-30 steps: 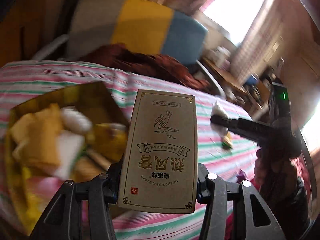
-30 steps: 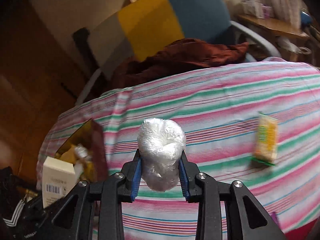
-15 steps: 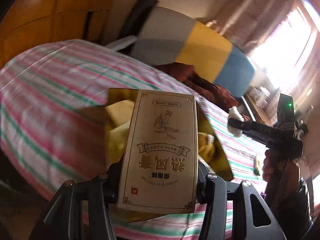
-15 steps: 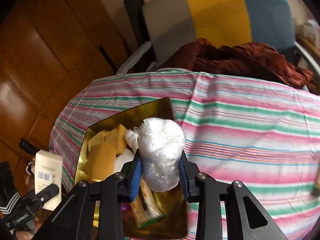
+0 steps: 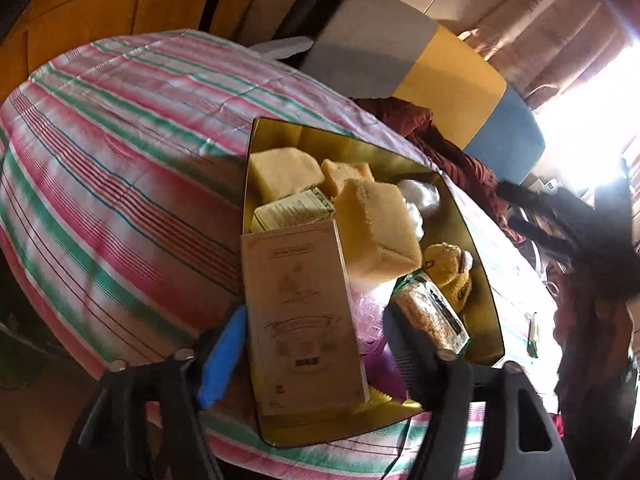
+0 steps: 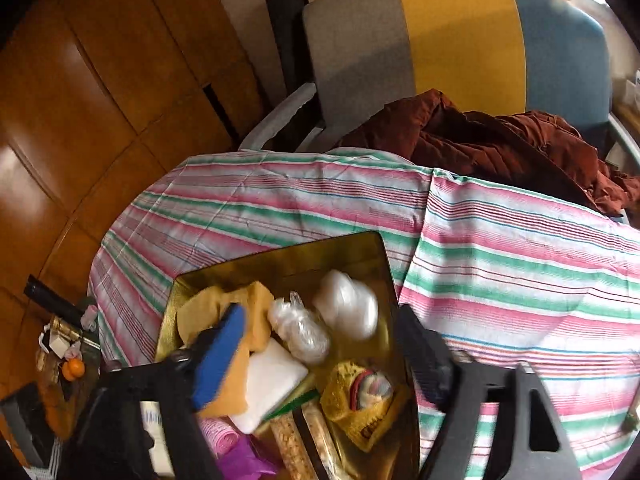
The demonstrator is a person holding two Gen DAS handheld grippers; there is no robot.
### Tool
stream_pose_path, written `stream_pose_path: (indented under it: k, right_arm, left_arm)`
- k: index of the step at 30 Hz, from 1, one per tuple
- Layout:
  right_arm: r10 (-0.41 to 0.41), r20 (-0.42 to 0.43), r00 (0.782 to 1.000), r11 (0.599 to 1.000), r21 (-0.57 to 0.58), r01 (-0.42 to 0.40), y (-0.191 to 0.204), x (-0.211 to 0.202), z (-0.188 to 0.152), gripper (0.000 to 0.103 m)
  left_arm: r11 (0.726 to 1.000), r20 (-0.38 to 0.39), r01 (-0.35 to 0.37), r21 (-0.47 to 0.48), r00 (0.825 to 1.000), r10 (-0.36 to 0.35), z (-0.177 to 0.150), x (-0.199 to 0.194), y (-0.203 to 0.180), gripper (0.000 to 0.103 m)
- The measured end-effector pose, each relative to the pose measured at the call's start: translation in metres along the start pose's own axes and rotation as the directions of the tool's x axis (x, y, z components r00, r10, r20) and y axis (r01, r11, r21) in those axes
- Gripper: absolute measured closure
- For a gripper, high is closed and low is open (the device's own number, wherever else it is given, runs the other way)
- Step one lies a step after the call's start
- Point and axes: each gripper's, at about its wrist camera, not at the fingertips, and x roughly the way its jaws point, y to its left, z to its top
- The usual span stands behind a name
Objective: Organize objects
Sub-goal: 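Carry the white box and white bundle into the gold tray and open both tools, then move both tools back toward the cracker pack and purple snack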
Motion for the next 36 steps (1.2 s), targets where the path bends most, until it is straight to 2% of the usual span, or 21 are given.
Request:
stream_pose_path:
  k: [2,4,6,8,11,14,16,20,21,23,25,30,36]
  right_arm:
    - [-0.002,-0.011,1.000,1.000,-0.020,0.001,0.003,-0.003,-0.013,0.017]
    - [-0.017,-0.012,1.000,0.999,-0.040,0.016,0.006,-0.005,-0.026,0.006]
    - [-0.049,-0.001,0.999,0.996,-0.079,0.048,0.010,-0.008,-0.038,0.006]
    - [-0.100,0.031,0.994,0.987,-0.127,0.104,0.018,-0.013,-0.051,0.005]
    - [-0.123,0.078,0.989,0.978,-0.160,0.135,0.026,-0.023,-0.066,0.002]
    - [-0.174,0.157,0.972,0.963,-0.178,0.202,0.032,-0.035,-0.079,0.000]
    - [-0.221,0.182,0.958,0.953,-0.166,0.252,0.034,-0.040,-0.085,0.000]
    - [-0.165,0.108,0.980,0.979,-0.105,0.176,0.023,-0.040,-0.095,0.000]
    - [-0.163,0.107,0.981,0.980,-0.100,0.173,0.022,-0.041,-0.099,0.000]
    - [-0.210,0.099,0.973,0.967,-0.124,0.221,0.024,-0.040,-0.108,0.000]
    - [-0.226,0.110,0.968,0.959,-0.150,0.241,0.026,-0.041,-0.118,0.000]
    - [-0.193,0.124,0.973,0.963,-0.163,0.212,0.030,-0.051,-0.134,0.000]
    - [-0.202,0.173,0.964,0.959,-0.167,0.231,0.033,-0.065,-0.144,0.000]
  left_arm:
    - [1.000,0.005,-0.009,0.007,1.000,0.009,-0.001,0.000,-0.002,0.029]
    - [0.999,0.005,-0.034,0.018,0.999,0.034,-0.003,0.000,-0.003,0.029]
    - [0.997,0.027,-0.069,0.030,0.997,0.068,-0.005,-0.005,-0.004,0.029]
    - [0.993,0.083,-0.108,0.055,0.991,0.103,-0.006,-0.015,-0.007,0.029]
    - [0.989,0.121,-0.124,0.079,0.986,0.114,-0.005,-0.024,-0.010,0.029]
    - [0.985,0.162,-0.142,0.096,0.979,0.125,-0.004,-0.034,-0.017,0.029]
    - [0.980,0.195,-0.159,0.121,0.972,0.133,-0.004,-0.042,-0.024,0.029]
    - [0.965,0.273,-0.196,0.172,0.951,0.145,-0.006,-0.058,-0.040,0.029]
    - [0.960,0.292,-0.208,0.187,0.945,0.148,-0.007,-0.060,-0.043,0.029]
    - [0.952,0.316,-0.225,0.208,0.937,0.152,-0.008,-0.064,-0.050,0.029]
    - [0.950,0.321,-0.226,0.217,0.935,0.149,-0.009,-0.066,-0.053,0.029]
    - [0.941,0.317,-0.236,0.244,0.936,0.153,-0.014,-0.065,-0.062,0.028]
    - [0.926,0.313,-0.234,0.297,0.940,0.138,-0.022,-0.063,-0.075,0.029]
